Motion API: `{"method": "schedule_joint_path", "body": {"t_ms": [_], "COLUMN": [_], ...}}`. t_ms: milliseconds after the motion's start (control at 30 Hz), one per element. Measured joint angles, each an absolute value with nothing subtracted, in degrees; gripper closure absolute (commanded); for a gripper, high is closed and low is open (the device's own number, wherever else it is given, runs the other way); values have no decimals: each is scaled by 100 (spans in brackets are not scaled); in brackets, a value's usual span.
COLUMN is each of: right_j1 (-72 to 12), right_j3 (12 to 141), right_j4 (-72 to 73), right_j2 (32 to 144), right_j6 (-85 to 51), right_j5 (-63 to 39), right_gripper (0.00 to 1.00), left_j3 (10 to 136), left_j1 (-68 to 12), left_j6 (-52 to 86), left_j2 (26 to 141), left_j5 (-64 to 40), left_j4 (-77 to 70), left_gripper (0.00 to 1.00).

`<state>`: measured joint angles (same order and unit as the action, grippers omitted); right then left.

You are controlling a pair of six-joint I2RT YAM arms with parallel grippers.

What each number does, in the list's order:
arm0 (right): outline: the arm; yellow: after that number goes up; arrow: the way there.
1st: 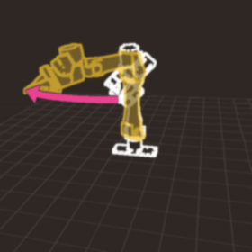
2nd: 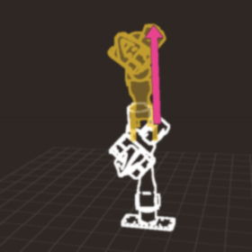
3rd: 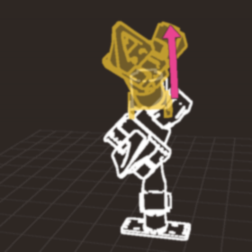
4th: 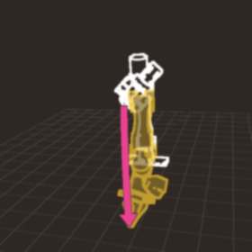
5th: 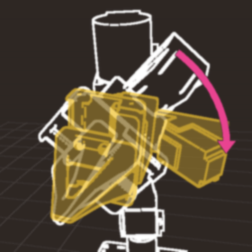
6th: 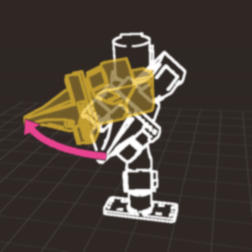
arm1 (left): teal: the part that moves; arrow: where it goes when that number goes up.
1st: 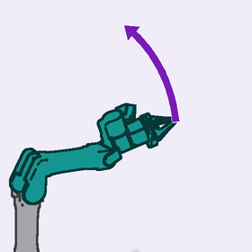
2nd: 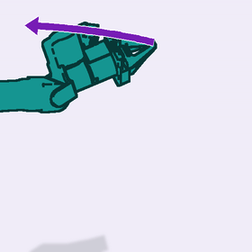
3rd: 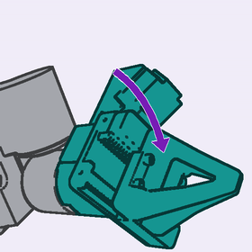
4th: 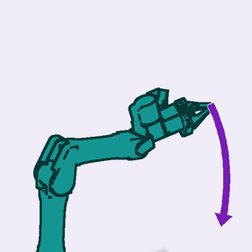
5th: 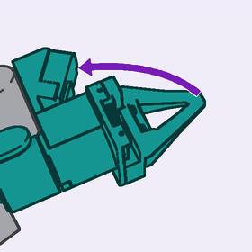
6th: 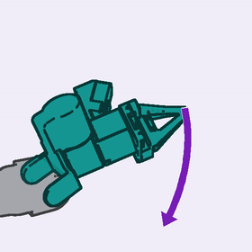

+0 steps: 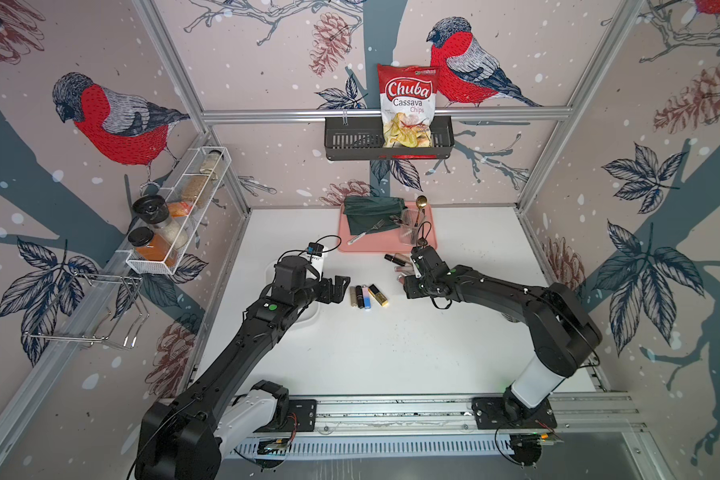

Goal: Put the lipstick into the storage box
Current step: Pick up the lipstick at the center of the board.

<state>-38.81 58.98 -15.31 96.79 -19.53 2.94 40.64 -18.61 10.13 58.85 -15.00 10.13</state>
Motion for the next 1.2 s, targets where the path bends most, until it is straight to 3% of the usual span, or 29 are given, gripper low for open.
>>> {"method": "schedule_joint_path", "body": {"t_ms": [1200], "right_j1": [-3935], "right_j3": [6169], "right_j4": [-1459], "right_j2": [10390], "right_j6": [-1929], "right_j5": [-5], "right_gripper": [45], "left_j3": [4097], "left_j1": [-1859], "left_j6": [1013], "left_j2": [5948], "left_j5": [-1437], "left_j4": [1048], "left_gripper": [4]}}
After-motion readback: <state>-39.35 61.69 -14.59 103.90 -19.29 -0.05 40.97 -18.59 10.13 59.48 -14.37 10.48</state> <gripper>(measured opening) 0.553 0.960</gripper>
